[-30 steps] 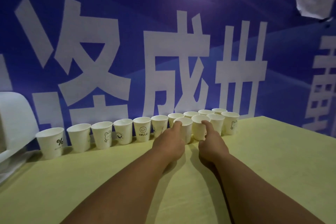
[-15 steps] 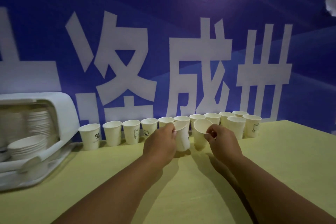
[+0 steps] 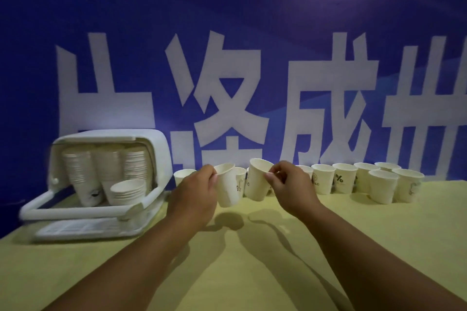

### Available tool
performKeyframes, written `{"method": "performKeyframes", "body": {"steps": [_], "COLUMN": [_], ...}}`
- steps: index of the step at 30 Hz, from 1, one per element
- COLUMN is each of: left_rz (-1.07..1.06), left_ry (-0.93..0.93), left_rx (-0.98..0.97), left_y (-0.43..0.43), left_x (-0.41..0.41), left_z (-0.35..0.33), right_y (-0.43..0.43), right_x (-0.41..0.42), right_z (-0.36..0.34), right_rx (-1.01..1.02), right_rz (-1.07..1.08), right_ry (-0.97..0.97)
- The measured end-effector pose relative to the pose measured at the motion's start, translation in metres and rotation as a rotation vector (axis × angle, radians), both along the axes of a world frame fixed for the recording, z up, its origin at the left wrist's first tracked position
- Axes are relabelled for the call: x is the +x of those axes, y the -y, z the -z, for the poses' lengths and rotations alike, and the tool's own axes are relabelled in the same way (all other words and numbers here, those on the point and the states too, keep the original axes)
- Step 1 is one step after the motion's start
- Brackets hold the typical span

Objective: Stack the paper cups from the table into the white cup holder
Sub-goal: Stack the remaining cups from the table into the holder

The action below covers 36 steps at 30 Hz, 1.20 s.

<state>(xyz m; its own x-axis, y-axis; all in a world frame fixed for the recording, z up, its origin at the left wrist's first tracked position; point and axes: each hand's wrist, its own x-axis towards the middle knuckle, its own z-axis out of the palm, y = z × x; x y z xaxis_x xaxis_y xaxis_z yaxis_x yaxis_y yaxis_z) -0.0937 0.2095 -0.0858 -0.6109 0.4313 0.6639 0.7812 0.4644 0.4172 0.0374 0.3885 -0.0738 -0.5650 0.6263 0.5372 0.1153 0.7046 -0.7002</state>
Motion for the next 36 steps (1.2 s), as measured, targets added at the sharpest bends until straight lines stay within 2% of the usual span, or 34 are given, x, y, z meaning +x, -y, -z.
{"method": "performKeyframes", "body": {"steps": [4, 12, 18, 22, 26, 33, 36], "left_rz": [-0.072, -0.134, -0.219, -0.329, -0.381, -0.269, -0.199], "left_ry": [-0.076, -0.102, -0.131, -0.148, -0.170, 0.014, 0.068], "left_rx": [0.032, 0.278, 0.351, 0.257, 0.079, -0.103, -0.075], "left_y": [0.040, 0.102, 0.134, 0.146, 0.149, 0.143, 0.142], "left_x": [-0.027, -0.069, -0.097, -0.100, -0.105, -0.113, -0.110], "left_z": [-0.005, -0.010, -0.014, -0.013, -0.009, 0.001, 0.006], "right_y": [0.035, 0.096, 0.137, 0.156, 0.159, 0.161, 0.168], "right_x": [-0.032, -0.090, -0.129, -0.146, -0.152, -0.158, -0.162], "right_z": [-0.004, -0.020, -0.040, -0.043, -0.035, -0.029, -0.029], "right_rx": [-0.056, -0.099, -0.173, -0.197, -0.163, -0.128, -0.113], "right_rz": [-0.088, -0.202, -0.266, -0.262, -0.238, -0.258, -0.280], "right_ry": [-0.048, -0.122, -0.239, -0.317, -0.302, -0.266, -0.246]}}
